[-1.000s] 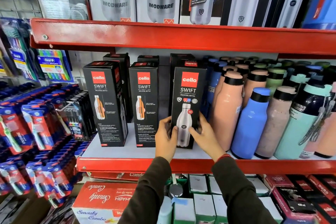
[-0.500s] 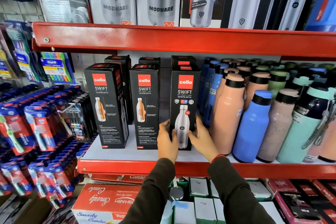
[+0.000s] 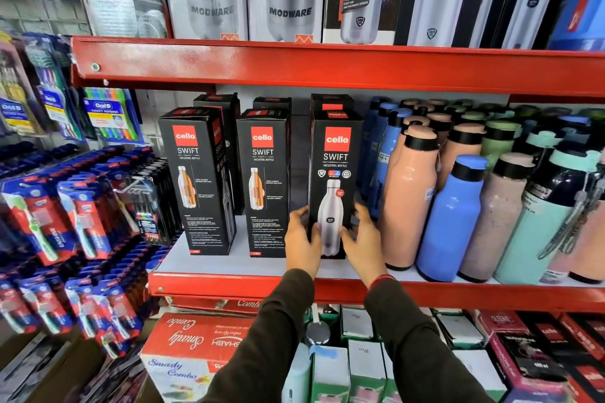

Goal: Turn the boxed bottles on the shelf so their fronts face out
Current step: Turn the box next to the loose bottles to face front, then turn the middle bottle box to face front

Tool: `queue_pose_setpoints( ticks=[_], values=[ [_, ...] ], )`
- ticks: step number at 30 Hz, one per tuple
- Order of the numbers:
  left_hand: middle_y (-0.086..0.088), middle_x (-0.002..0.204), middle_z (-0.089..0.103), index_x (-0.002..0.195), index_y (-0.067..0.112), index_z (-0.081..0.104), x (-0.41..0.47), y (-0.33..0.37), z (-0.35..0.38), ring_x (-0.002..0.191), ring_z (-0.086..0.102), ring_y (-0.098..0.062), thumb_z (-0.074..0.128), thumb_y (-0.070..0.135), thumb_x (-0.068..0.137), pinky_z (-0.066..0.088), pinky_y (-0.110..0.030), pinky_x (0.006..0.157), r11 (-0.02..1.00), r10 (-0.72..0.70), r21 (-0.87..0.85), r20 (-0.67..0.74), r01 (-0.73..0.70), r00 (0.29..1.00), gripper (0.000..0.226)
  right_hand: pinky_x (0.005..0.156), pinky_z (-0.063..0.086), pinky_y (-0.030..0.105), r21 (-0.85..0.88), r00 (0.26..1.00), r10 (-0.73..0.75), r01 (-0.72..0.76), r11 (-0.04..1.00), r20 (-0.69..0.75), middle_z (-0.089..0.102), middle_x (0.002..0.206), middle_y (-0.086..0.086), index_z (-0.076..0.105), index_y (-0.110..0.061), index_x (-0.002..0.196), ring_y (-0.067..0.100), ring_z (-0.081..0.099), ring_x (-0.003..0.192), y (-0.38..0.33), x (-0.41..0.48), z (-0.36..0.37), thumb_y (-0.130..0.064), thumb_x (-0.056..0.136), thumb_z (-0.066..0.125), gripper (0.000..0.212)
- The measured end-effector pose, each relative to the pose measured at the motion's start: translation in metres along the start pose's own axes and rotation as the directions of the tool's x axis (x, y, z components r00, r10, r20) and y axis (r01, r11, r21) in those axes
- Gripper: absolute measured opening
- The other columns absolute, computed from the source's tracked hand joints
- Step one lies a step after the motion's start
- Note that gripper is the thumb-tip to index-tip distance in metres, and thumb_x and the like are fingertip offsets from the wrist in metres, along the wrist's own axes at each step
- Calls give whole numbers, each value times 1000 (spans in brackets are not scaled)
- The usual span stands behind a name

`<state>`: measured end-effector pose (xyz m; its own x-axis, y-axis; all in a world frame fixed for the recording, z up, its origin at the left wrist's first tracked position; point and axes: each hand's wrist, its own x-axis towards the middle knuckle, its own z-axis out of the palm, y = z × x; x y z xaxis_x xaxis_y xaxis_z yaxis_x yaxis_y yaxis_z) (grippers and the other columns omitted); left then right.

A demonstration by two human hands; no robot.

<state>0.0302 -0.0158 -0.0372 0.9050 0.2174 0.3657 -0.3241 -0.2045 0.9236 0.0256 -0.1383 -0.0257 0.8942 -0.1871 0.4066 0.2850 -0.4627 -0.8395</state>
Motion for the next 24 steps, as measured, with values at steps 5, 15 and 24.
queue_pose_setpoints(
  ticks=[5, 15, 24],
  values=[
    [-5, 142, 53, 141, 15, 40, -13, 7, -7, 129, 51, -12, 52, 10, 97, 41, -34, 113, 998, 47, 44, 8, -47, 999, 46, 102, 51, 44, 50, 993, -13, 19, 999, -114, 59, 131, 6, 52, -19, 132, 18, 58, 117, 1, -14, 1, -1, 85, 65, 51],
    [3, 126, 55, 132, 18, 51, -36, 21, -45, 121, 52, -8, 49, 12, 99, 43, -25, 105, 954, 295, 116, -169, -278, 941, 34, 75, 47, 10, 119, 968, -175, 197, 973, -180, 65, 106, -3, 62, -26, 115, 6, 61, 91, -28, -49, 15, -5, 91, 59, 32],
    [-5, 147, 40, 146, 16, 37, -1, 0, -95, 141, 37, -19, 47, 12, 99, 31, -40, 119, 969, 227, 157, -259, -191, 939, 48, 111, 37, 20, 268, 981, -94, 46, 962, 169, 43, 148, -7, 36, -21, 149, -3, 41, 133, -49, -43, 69, -20, 100, 50, 51]
  ],
)
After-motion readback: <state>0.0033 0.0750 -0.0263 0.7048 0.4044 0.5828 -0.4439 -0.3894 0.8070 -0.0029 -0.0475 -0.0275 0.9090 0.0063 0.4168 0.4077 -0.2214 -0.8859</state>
